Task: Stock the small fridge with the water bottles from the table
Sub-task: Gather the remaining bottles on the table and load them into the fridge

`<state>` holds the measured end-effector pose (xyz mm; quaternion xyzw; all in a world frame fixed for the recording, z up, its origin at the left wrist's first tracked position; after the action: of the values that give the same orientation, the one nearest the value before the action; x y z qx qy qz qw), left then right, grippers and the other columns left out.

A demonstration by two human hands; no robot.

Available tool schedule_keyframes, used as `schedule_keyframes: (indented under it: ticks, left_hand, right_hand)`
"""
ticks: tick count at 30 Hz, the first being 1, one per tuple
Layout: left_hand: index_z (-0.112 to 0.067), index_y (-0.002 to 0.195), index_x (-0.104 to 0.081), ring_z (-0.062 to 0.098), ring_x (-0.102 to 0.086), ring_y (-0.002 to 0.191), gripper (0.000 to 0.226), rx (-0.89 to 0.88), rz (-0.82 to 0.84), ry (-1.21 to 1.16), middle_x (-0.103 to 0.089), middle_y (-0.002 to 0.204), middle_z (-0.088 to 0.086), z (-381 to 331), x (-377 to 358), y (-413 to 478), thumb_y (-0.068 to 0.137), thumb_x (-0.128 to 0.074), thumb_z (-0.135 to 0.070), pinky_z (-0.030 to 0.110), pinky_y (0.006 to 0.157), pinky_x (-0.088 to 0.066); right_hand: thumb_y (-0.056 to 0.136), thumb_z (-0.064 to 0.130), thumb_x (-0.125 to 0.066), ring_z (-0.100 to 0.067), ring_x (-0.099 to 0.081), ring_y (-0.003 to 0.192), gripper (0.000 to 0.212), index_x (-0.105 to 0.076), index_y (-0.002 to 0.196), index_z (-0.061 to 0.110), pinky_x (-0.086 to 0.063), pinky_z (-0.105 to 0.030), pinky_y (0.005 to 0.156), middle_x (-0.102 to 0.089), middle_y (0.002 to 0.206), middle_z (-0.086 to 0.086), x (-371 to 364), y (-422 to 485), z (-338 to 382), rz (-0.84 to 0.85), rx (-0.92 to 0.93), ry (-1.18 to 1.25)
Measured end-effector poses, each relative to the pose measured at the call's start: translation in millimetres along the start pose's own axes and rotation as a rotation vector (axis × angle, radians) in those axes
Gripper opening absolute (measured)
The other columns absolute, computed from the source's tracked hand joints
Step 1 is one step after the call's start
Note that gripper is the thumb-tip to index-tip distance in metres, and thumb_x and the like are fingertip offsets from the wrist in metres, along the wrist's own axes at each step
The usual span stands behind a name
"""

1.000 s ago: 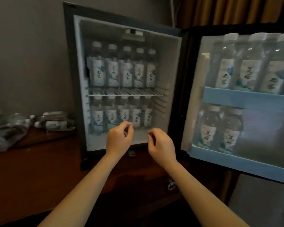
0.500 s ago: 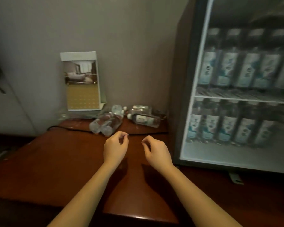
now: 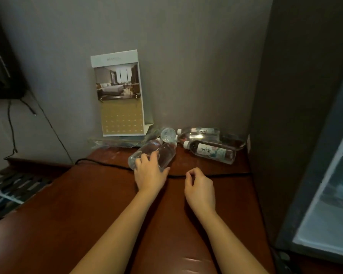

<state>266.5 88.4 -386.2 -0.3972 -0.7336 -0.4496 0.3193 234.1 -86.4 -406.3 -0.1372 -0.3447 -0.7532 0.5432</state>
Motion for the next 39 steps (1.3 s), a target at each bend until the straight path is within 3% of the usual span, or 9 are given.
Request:
schedule_keyframes:
  ticks: [6, 10, 17, 20, 22, 26, 30, 35, 39]
  left_hand:
    - [-0.017, 0.119, -0.047, 0.032, -0.052, 0.113, 0.056, 0.053, 0.059, 0.043, -0.057, 0.119, 0.011, 5, 9, 6, 0.076, -0.065, -0.048, 0.038, 0.085, -0.047]
    - [-0.015, 0.117, -0.048, 0.033, -0.055, 0.112, 0.059, 0.147, 0.17, -0.012, -0.058, 0.119, 0.011, 17, 13, -12, 0.076, -0.062, -0.055, 0.035, 0.083, -0.045]
    - [-0.025, 0.115, -0.054, 0.022, -0.061, 0.104, 0.059, 0.183, 0.315, -0.403, -0.064, 0.113, 0.0, 26, -5, -41, 0.067, -0.068, -0.058, 0.03, 0.083, -0.047]
    - [-0.031, 0.106, -0.053, 0.015, -0.065, 0.084, 0.056, 0.096, 0.328, -0.586, -0.066, 0.098, -0.005, 11, -10, -50, 0.059, -0.077, -0.049, 0.035, 0.076, -0.055]
    - [-0.035, 0.107, -0.049, 0.008, -0.059, 0.092, 0.058, -0.063, 0.297, -0.63, -0.056, 0.103, -0.011, -8, -6, -54, 0.059, -0.083, -0.033, 0.026, 0.076, -0.053]
    - [-0.044, 0.103, -0.047, -0.003, -0.044, 0.096, 0.061, -0.358, 0.224, -0.673, -0.043, 0.099, -0.015, -44, 11, -66, 0.054, -0.08, -0.031, 0.008, 0.079, -0.037]
    - [-0.032, 0.099, -0.06, 0.011, -0.054, 0.092, 0.046, -0.222, 0.349, -1.043, -0.054, 0.091, -0.009, -40, 7, -66, 0.056, -0.075, -0.033, 0.031, 0.084, -0.05]
    - [-0.024, 0.122, -0.049, 0.013, -0.064, 0.104, 0.06, -0.084, 0.743, -1.129, -0.064, 0.116, -0.001, -49, -19, -87, 0.071, -0.079, -0.018, 0.028, 0.084, -0.054]
    - [-0.026, 0.116, -0.044, 0.005, -0.063, 0.093, 0.066, -0.086, 0.528, -0.979, -0.062, 0.105, -0.007, -47, -9, -84, 0.064, -0.084, -0.022, 0.017, 0.069, -0.053]
  right_hand:
    - [0.094, 0.022, -0.049, -0.022, -0.061, 0.07, 0.01, -0.057, 0.089, 0.018, -0.034, -0.026, 0.056, -0.058, 0.072, 0.002, 9, -4, 3, -0.036, 0.019, 0.044]
    - [0.094, 0.021, -0.048, -0.022, -0.063, 0.072, 0.01, -0.058, 0.09, 0.02, -0.048, -0.032, 0.061, -0.067, 0.081, -0.004, -5, -5, -2, 0.052, -0.041, 0.164]
    - [0.097, 0.026, -0.044, -0.027, -0.062, 0.103, 0.037, -0.039, 0.133, 0.017, -0.049, -0.036, 0.086, -0.065, 0.112, -0.011, -25, -17, 6, 0.237, -0.142, 0.353]
    - [0.095, 0.028, -0.049, -0.024, -0.06, 0.106, 0.049, -0.028, 0.139, 0.021, -0.048, -0.034, 0.087, -0.061, 0.117, -0.005, -22, -20, -5, 0.19, -0.272, 0.532]
    - [0.091, 0.026, -0.057, -0.021, -0.061, 0.103, 0.062, -0.022, 0.142, 0.022, -0.048, -0.031, 0.086, -0.058, 0.114, -0.002, -20, -20, -11, 0.144, -0.339, 0.799]
    - [0.077, 0.021, -0.071, -0.025, -0.064, 0.099, 0.066, -0.035, 0.132, 0.014, -0.053, -0.039, 0.087, -0.061, 0.117, -0.012, -17, -16, -16, 0.095, -0.394, 1.183]
    - [0.061, 0.014, -0.075, -0.03, -0.066, 0.091, 0.068, -0.046, 0.122, 0.011, -0.054, -0.041, 0.077, -0.064, 0.109, -0.017, -8, -12, -12, 0.173, -0.366, 1.347]
    - [0.061, 0.005, -0.067, -0.023, -0.067, 0.073, 0.048, -0.057, 0.109, 0.005, -0.056, -0.034, 0.064, -0.069, 0.083, -0.009, -7, -9, 9, 0.421, -0.227, 1.335]
    - [0.064, 0.011, -0.065, -0.024, -0.068, 0.089, 0.057, -0.055, 0.12, 0.013, -0.057, -0.032, 0.071, -0.069, 0.102, -0.011, -3, -5, 12, 0.439, -0.143, 1.217]
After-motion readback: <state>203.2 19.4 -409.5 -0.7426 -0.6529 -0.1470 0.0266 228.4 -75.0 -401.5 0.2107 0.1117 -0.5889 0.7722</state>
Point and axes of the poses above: each hand's wrist, its own y-axis towards the middle knuckle, its own x-axis out of the back of the hand, z = x × y, the point moved 10 cm from there along y, towards the middle knuckle
